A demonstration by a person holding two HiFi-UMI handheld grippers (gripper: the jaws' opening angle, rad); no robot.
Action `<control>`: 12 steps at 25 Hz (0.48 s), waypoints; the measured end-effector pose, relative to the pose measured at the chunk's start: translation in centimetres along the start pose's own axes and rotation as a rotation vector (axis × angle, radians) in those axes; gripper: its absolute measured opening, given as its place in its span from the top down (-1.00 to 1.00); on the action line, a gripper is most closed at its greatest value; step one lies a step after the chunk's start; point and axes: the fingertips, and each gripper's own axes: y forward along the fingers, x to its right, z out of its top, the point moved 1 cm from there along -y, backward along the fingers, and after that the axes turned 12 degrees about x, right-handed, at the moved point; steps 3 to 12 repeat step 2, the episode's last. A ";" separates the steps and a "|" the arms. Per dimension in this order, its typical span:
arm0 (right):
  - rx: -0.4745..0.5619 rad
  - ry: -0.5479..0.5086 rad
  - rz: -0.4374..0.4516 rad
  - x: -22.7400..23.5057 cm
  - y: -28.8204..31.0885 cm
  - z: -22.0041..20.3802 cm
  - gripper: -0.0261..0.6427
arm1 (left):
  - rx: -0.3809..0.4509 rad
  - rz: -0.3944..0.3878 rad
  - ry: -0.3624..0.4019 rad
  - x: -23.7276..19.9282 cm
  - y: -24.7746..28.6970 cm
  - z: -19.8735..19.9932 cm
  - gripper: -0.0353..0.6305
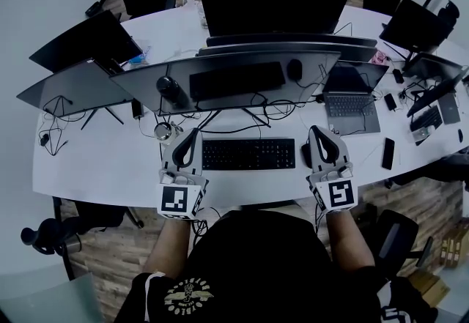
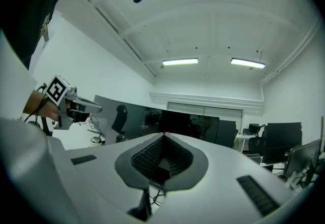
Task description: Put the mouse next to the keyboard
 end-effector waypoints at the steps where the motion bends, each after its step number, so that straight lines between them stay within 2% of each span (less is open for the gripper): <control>1: 0.004 -0.002 0.004 -0.2 0.1 0.2 0.92 | 0.001 0.001 -0.001 -0.1 -0.1 0.0 0.89; 12: 0.009 -0.004 0.008 -0.5 0.2 0.4 0.92 | 0.003 0.001 -0.003 -0.2 -0.2 -0.1 0.89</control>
